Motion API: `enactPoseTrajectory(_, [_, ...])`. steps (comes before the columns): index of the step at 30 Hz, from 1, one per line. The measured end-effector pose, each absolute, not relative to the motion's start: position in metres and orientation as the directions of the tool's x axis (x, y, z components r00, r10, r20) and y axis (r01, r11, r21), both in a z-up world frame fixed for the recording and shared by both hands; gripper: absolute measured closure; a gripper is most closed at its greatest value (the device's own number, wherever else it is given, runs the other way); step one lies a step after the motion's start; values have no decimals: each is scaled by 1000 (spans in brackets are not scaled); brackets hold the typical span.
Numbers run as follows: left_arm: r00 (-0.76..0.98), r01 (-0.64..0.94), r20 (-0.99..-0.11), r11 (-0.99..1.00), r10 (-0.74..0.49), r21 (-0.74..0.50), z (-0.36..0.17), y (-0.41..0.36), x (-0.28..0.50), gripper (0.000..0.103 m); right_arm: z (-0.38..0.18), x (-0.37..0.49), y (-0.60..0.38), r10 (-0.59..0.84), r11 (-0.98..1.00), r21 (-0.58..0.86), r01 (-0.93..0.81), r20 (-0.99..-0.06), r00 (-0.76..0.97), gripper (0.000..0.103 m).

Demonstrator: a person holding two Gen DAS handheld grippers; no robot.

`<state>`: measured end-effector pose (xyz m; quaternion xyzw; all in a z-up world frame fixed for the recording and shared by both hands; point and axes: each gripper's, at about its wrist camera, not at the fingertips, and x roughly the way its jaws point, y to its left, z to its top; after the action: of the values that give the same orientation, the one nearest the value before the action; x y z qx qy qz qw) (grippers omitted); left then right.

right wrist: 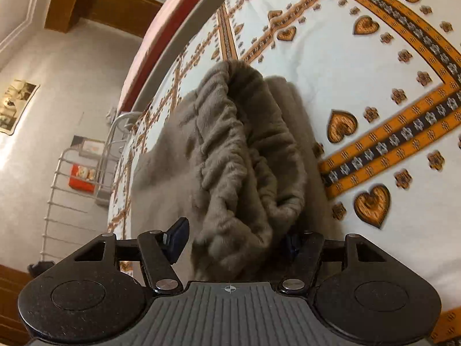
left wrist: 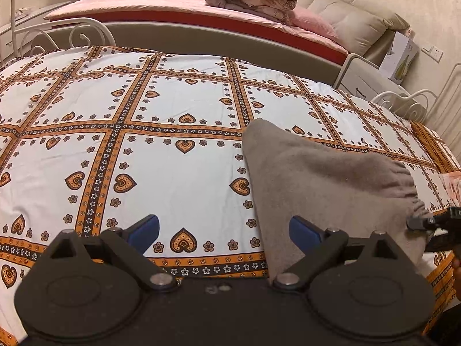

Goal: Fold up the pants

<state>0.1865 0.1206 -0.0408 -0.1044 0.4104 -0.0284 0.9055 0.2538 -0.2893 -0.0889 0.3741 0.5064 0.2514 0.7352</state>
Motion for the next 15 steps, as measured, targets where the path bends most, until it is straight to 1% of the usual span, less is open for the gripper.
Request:
enactPoseTrajectory(1, [660, -32, -739, 977, -138, -212, -41, 121, 186, 12, -86, 255, -288, 741, 598, 801, 5, -556, 377, 40])
enactPoseTrajectory(3, [659, -30, -740, 978, -135, -205, -41, 122, 185, 12, -83, 258, -284, 726, 615, 789, -12, -560, 398, 56])
enactPoseTrajectory(5, [657, -34, -742, 979, -130, -201, -42, 123, 185, 12, -81, 263, -275, 721, 630, 776, -33, -568, 396, 63])
enactPoseTrajectory(6, [655, -37, -744, 979, -129, -201, -43, 124, 185, 12, -79, 264, -272, 737, 611, 790, -49, -546, 398, 64])
enactPoseTrajectory(7, [654, -39, -745, 979, -127, -200, -43, 124, 184, 12, -71, 262, -271, 781, 541, 837, -79, -466, 414, 69])
enactPoseTrajectory(8, [655, -38, -745, 979, -125, -198, -43, 124, 184, 12, -61, 257, -272, 829, 440, 890, -118, -352, 434, 69])
enactPoseTrajectory(9, [657, -36, -744, 980, -124, -195, -43, 124, 183, 12, -53, 254, -274, 855, 363, 918, -157, -261, 449, 69])
enactPoseTrajectory(10, [657, -36, -744, 981, -120, -191, -43, 124, 184, 12, -44, 251, -275, 865, 304, 933, -195, -184, 467, 69])
enactPoseTrajectory(11, [656, -38, -746, 982, -116, -187, -44, 124, 184, 12, -41, 250, -276, 864, 283, 936, -210, -153, 481, 69])
enactPoseTrajectory(12, [654, -40, -748, 982, -113, -183, -45, 124, 185, 12, -44, 251, -278, 849, 307, 928, -210, -168, 500, 69])
enactPoseTrajectory(13, [651, -41, -751, 983, -111, -181, -45, 124, 185, 12, -52, 256, -280, 815, 393, 904, -167, -258, 519, 69])
enactPoseTrajectory(14, [650, -43, -753, 983, -108, -178, -46, 123, 186, 12, -68, 264, -280, 746, 517, 854, -54, -419, 517, 69])
enactPoseTrajectory(15, [648, -44, -754, 983, -106, -176, -46, 122, 187, 12, -88, 270, -281, 688, 596, 801, 52, -543, 481, 69])
